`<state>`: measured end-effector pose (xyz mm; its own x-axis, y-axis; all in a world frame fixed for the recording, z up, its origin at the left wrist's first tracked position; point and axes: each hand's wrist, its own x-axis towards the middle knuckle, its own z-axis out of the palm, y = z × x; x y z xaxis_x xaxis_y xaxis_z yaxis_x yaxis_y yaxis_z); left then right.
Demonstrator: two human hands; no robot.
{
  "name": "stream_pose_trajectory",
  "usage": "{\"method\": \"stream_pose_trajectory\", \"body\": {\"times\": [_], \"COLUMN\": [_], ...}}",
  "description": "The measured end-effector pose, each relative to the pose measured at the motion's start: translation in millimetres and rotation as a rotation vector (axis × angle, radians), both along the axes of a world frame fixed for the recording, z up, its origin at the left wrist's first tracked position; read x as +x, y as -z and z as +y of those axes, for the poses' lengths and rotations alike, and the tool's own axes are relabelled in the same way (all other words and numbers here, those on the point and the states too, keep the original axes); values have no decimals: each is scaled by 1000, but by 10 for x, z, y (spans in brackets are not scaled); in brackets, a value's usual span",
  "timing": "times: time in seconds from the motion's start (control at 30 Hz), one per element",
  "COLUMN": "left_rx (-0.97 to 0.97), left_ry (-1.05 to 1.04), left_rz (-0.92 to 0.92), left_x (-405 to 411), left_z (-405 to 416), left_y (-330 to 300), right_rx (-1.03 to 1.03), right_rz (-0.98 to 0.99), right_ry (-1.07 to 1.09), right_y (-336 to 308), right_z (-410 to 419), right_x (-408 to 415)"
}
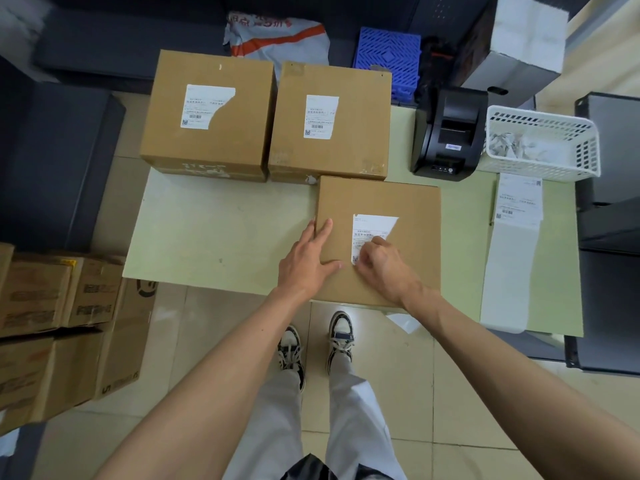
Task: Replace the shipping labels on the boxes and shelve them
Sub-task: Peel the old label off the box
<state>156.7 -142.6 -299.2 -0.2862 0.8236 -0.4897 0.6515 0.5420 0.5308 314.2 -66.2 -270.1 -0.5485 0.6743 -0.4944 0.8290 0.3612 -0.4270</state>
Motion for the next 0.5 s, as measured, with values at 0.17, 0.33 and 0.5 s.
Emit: {"method": "stream_pose_trajectory", "body": {"times": [0.17,0.33,0.5], "left_rx": [-1,-1,-1], "left_ry": [-3,-2,-3], "left_rz": [1,10,4], "left_x": [2,5,7], "left_z": [1,-1,3], "left_y": [-4,-4,-8], "right_rx": [-3,101,115], "right_rz": [25,-54,-52], "right_ry": [-26,-69,-102], "right_y": [28,65,91], "right_z": [-59,-90,-116], "right_x": [-60,-125,-130]}}
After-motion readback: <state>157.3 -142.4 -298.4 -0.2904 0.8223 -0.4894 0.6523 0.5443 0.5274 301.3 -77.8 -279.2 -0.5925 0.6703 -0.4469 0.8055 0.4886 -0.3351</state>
